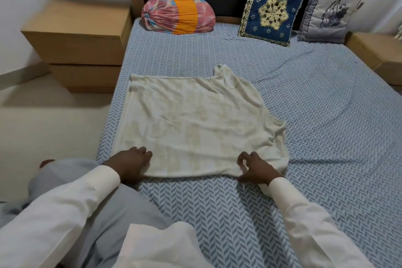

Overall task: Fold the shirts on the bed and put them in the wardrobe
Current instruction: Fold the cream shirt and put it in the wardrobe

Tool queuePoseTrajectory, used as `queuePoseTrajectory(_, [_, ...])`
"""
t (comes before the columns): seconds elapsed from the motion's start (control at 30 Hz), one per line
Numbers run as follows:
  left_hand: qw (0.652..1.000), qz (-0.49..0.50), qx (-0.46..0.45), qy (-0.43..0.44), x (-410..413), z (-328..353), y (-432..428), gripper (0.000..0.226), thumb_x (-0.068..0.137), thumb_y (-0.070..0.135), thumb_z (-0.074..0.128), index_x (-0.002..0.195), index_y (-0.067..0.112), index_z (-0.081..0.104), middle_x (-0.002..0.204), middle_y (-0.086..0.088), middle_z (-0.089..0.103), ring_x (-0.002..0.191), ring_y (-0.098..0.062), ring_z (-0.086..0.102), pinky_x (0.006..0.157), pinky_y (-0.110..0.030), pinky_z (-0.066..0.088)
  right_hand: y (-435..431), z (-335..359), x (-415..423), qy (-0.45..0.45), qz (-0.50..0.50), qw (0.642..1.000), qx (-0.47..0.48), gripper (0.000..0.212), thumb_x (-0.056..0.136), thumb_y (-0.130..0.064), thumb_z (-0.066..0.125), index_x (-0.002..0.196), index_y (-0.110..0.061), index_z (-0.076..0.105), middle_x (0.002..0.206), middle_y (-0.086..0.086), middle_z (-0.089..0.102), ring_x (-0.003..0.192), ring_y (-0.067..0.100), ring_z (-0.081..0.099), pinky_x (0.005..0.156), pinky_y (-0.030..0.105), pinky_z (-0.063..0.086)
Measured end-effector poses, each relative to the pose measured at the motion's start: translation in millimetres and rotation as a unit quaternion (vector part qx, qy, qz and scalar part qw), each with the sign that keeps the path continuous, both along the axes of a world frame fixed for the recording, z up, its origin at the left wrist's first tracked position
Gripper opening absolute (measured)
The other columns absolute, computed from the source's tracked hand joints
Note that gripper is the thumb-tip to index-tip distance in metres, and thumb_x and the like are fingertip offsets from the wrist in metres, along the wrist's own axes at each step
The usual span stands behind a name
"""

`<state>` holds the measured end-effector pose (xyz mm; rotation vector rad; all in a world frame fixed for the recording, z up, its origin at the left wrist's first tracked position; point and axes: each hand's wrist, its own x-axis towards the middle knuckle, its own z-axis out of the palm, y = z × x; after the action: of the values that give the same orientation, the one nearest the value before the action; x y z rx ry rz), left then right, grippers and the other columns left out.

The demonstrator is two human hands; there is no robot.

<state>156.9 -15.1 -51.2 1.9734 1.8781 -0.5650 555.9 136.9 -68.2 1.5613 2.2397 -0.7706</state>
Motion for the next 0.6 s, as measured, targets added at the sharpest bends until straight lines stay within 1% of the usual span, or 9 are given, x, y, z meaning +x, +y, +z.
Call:
queuePoseTrajectory(0.1, [0.992,0.027,0.052,0.110,-11.5,5.7,-17.3,0.043,0.091,0.024,0.052,0.132,0.019,0.042,0.125,-0.005,0.054,0.107,-0.027,0.061,0.082,-0.038,0.051,-5.6,5.7,-3.2,-0.053,-0.051,0.990,0.122,0.033,0.082,-0.042,0.067,0.111,-0.030,0.059,0.120,0.008,0.047,0.117,0.033,0.048,0.093,0.043,0.048])
queuePoseTrajectory(0.2, [0.978,0.101,0.109,0.145,-21.7,23.9,-21.4,0.030,0.095,0.026,0.044,0.121,0.017,0.057,0.116,-0.007,0.064,0.102,-0.027,0.065,0.082,-0.034,0.050,3.4,19.0,-7.8,-0.032,-0.150,0.983,0.104,0.039,0.091,-0.043,0.052,0.122,-0.021,0.059,0.133,0.015,0.051,0.123,0.038,0.048,0.097,0.042,0.042])
queuePoseTrajectory(0.23, [0.975,0.165,0.125,0.083,-25.6,34.7,-19.6,0.026,0.093,0.025,0.047,0.111,0.017,0.063,0.112,-0.009,0.066,0.099,-0.028,0.065,0.081,-0.033,0.050,8.6,29.2,-12.0,0.023,-0.176,0.982,0.067,0.039,0.091,-0.042,0.051,0.118,-0.016,0.059,0.130,0.019,0.054,0.117,0.037,0.054,0.092,0.040,0.044])
queuePoseTrajectory(0.3, [0.937,0.281,0.117,-0.172,-22.6,67.2,-11.1,0.017,0.088,0.022,0.055,0.087,0.016,0.070,0.098,-0.011,0.070,0.083,-0.023,0.065,0.071,-0.029,0.048,16.9,59.7,-23.9,0.203,-0.234,0.950,-0.037,0.024,0.075,-0.033,0.055,0.091,-0.018,0.064,0.105,0.022,0.058,0.082,0.029,0.058,0.068,0.034,0.043])
queuePoseTrajectory(0.33, [0.884,0.325,0.104,-0.320,-17.7,88.5,-10.8,0.015,0.082,0.019,0.059,0.075,0.016,0.071,0.087,-0.009,0.070,0.072,-0.018,0.064,0.064,-0.027,0.047,16.9,80.3,-31.8,0.299,-0.250,0.916,-0.092,0.018,0.067,-0.025,0.055,0.081,-0.019,0.064,0.095,0.020,0.056,0.070,0.024,0.054,0.060,0.032,0.039])
queuePoseTrajectory(0.4, [0.752,0.349,0.074,-0.554,-5.6,130.7,-8.9,0.021,0.069,0.008,0.055,0.071,0.013,0.075,0.078,-0.011,0.070,0.066,-0.017,0.065,0.062,-0.029,0.053,17.1,128.4,-43.5,0.452,-0.197,0.849,-0.188,0.033,0.063,-0.012,0.055,0.095,-0.013,0.065,0.096,0.019,0.057,0.076,0.024,0.059,0.063,0.032,0.045])
queuePoseTrajectory(0.47, [0.709,0.294,0.015,-0.641,6.2,170.4,-7.2,0.029,0.068,-0.005,0.048,0.084,-0.002,0.072,0.082,-0.019,0.069,0.071,-0.025,0.068,0.066,-0.034,0.058,10.9,176.9,-53.0,0.510,-0.098,0.820,-0.238,0.043,0.076,-0.010,0.055,0.117,-0.003,0.062,0.114,0.021,0.062,0.100,0.031,0.063,0.083,0.036,0.053])
queuePoseTrajectory(0.53, [0.731,0.231,-0.013,-0.642,11.4,201.5,-1.5,0.033,0.076,-0.012,0.042,0.074,0.002,0.073,0.071,-0.012,0.067,0.061,-0.017,0.064,0.058,-0.025,0.054,3.8,216.2,-61.8,0.518,-0.007,0.816,-0.257,0.041,0.088,-0.006,0.040,0.118,-0.002,0.067,0.118,0.021,0.065,0.109,0.031,0.063,0.093,0.039,0.052])
queuePoseTrajectory(0.6, [0.721,0.213,-0.032,-0.659,4.0,226.7,10.7,0.028,0.076,-0.001,0.048,0.066,0.009,0.073,0.067,-0.007,0.065,0.057,-0.014,0.060,0.053,-0.022,0.049,4.5,247.3,-72.7,0.520,0.065,0.808,-0.270,0.039,0.085,-0.010,0.042,0.110,0.001,0.069,0.110,0.020,0.068,0.103,0.031,0.065,0.090,0.037,0.054])
